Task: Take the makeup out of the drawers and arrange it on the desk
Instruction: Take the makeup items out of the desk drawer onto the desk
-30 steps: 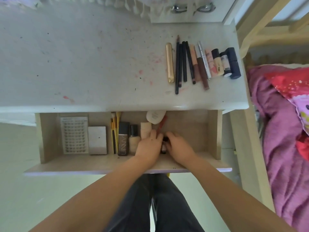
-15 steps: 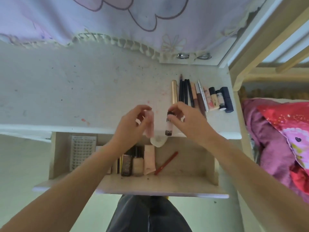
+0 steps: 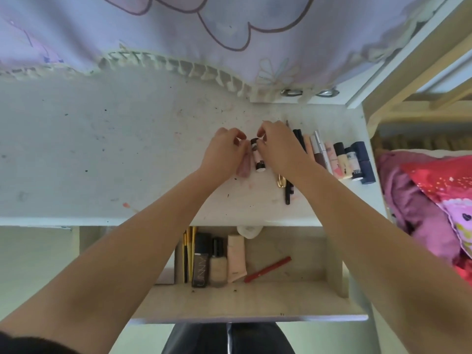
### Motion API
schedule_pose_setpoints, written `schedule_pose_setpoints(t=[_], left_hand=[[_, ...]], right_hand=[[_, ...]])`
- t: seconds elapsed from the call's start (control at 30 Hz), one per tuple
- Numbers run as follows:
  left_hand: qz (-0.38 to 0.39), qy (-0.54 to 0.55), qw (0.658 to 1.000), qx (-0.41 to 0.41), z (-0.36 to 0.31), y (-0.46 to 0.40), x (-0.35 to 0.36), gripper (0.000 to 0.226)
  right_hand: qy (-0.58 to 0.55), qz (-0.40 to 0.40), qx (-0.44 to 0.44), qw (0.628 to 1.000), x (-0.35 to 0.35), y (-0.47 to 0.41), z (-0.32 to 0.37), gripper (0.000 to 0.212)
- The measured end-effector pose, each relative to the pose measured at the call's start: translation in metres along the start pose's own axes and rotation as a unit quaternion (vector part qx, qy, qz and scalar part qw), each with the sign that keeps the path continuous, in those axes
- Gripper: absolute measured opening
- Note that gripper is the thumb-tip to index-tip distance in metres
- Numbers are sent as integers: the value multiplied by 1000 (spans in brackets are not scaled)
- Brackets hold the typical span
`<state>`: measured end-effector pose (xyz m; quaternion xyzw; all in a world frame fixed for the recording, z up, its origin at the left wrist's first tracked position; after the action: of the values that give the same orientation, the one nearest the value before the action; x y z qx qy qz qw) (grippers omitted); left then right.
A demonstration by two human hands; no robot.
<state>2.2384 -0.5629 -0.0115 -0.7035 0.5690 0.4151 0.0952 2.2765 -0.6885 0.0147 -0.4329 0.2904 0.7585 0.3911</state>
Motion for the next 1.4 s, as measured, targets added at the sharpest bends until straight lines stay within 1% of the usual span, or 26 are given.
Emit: schedule_pose_setpoints(t=[0.07,0.13,0.17,0.2,0.27,0.33,0.4,0.47,0.5,0.6,0.63,0.73,0.83,0.9,0.97,1.07,1.13,1.2,1.23,1.27,1.33,1.4], left_hand=[[-1,6,1000,10,3,6,0,29],[-10,9,1000,21,8,21,-3,31],[-19,11,999,31,13,34,-4,30],[-29,17,998,47,18,50,-4,26],[-23,31,996,79,33,91,2,18],[46,6,995,85,56,135,20,14],[115,-68,985,111,80,165,47,17],[136,-143,969,147,95,172,74,26],[131,-177,966,138,97,169,85,32],[69,-280,957,38,93,146,108,58],[62,-309,949,15,91,136,115,62],[70,-365,928,8,85,113,134,61],[58,-368,928,23,79,104,142,47],[59,-372,925,49,78,106,144,47],[74,-372,919,104,80,116,142,58],[112,-311,929,168,86,139,127,73],[138,-257,936,195,86,157,109,75],[137,-199,943,228,82,173,86,77],[123,-169,949,238,78,178,72,80],[107,-137,957,233,71,180,58,81],[76,-66,976,191,52,173,28,82],[16,17,989,149,30,152,3,83]], right_hand=[[-8,-23,-13,1000,-12,14,4,23],[-65,-42,-31,997,-23,41,11,19],[-99,-34,-39,994,-26,60,13,17],[-127,-13,-46,991,-24,83,13,15],[-155,68,-34,985,-3,132,6,14],[-116,170,-5,979,36,174,-13,18],[-37,255,24,966,79,203,-39,27],[9,288,29,957,110,219,-59,35],[22,294,26,955,122,223,-66,36],[71,310,2,948,146,227,-74,30],[91,316,-9,944,151,225,-74,29],[120,330,-25,936,156,219,-75,27],[92,339,-34,936,153,219,-77,23],[68,346,-41,935,149,223,-77,18],[43,345,-44,936,143,228,-74,18],[-20,333,-43,942,122,232,-66,13],[-63,292,-43,953,97,228,-59,4],[-104,237,-50,965,61,217,-53,7],[-128,210,-53,968,40,210,-49,8],[-154,184,-51,969,17,200,-44,8],[-211,136,-41,967,-24,177,-35,9],[-264,90,-32,960,-54,145,-27,12]])
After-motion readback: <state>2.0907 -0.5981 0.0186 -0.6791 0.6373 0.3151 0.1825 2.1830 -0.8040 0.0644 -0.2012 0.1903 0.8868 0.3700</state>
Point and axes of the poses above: each hand's wrist, its own y-axis away from the middle knuckle, its own x-axis out of the palm, z = x × y, the point moved 1 cm from there along -y, towards the middle knuckle, and after that the axes turned 12 degrees about -x, right-handed, at the moved point
